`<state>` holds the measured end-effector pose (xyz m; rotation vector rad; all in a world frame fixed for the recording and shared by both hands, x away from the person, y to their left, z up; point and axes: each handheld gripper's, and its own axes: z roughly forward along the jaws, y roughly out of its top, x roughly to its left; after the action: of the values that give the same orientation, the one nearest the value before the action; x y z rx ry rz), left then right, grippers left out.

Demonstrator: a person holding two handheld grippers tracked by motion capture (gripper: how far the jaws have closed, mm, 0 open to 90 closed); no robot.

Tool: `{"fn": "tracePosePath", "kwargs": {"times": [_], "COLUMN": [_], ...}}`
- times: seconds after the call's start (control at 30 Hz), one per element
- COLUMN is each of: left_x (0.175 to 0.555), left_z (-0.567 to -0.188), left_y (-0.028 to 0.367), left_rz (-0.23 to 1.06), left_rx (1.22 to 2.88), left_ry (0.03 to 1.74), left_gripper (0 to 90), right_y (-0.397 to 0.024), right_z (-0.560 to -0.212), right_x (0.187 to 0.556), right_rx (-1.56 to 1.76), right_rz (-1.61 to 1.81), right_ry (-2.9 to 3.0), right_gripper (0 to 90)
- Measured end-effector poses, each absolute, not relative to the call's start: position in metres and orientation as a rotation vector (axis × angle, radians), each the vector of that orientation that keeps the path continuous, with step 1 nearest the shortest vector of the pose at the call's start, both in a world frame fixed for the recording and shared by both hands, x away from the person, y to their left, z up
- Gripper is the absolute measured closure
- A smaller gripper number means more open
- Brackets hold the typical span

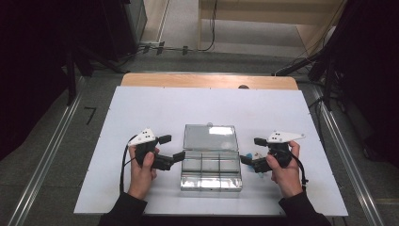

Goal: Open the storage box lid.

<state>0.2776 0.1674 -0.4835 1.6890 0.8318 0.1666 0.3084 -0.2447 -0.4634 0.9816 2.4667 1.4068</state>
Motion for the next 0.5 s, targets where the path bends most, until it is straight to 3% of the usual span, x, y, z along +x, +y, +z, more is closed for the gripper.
{"fn": "tracePosePath", "kwargs": {"times": [0.5], "left_x": [0.266], "left_z": [-0.483], "left_y": [0.178], "left_rz": [0.198], "left_rx": [1.708], "left_ry": [0.815], "left_gripper": [0.0], "right_y": [-0.258], "right_z": [-0.464], "right_x": [0.306], "right_rx": [1.021], "right_rz": [1.336], "right_ry": [2.410], "right_gripper": [0.0]}}
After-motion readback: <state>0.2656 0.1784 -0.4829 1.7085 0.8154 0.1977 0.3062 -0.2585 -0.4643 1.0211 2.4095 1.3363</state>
